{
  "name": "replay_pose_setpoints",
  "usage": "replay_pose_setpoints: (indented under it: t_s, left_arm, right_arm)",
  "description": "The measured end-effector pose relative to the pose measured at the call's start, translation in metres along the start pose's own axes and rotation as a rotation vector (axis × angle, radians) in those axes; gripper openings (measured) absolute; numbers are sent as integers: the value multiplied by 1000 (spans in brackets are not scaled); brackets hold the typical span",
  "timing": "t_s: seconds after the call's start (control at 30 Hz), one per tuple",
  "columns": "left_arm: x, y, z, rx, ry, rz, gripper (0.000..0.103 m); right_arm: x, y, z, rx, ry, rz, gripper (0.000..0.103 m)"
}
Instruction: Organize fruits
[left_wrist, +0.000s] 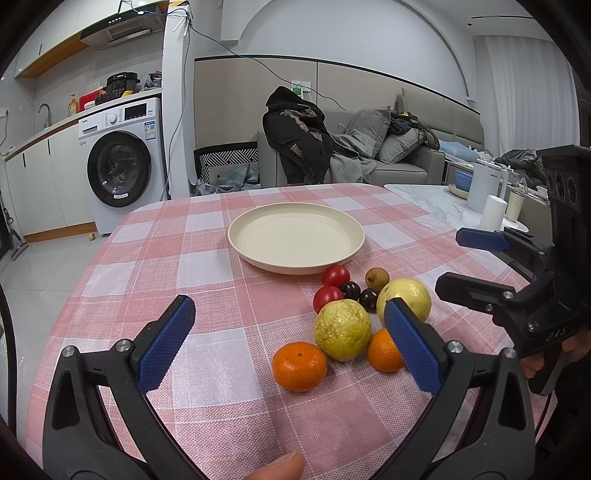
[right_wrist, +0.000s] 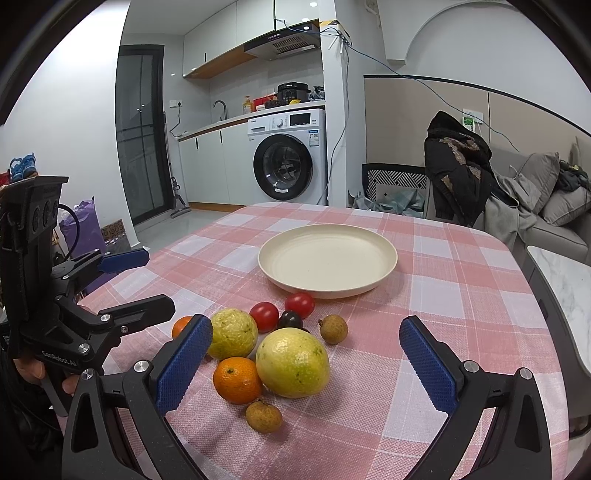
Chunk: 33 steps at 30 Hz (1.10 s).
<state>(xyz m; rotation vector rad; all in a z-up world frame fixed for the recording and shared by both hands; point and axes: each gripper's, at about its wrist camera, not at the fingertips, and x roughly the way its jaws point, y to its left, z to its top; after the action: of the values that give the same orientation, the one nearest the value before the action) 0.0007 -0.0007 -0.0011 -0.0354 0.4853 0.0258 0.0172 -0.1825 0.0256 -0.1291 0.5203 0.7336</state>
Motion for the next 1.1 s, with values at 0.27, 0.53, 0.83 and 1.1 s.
replay_pose_setpoints:
  t_s: [0.27,0.53,0.83,1.1]
  left_arm:
    - [1,0,0,2,1,-1,102]
    - [1,0,0,3,1,-1,102]
    - [1,0,0,4,4,-2,102]
    - [1,0,0,2,2,-2,102]
  right_arm:
    - [2,-2,1,6,7,-1,103]
    - [2,-2,1,6,7,-1,103]
    - [1,-2,1,7,11,-2,103]
    - [1,-2,1,7,9,-2,103]
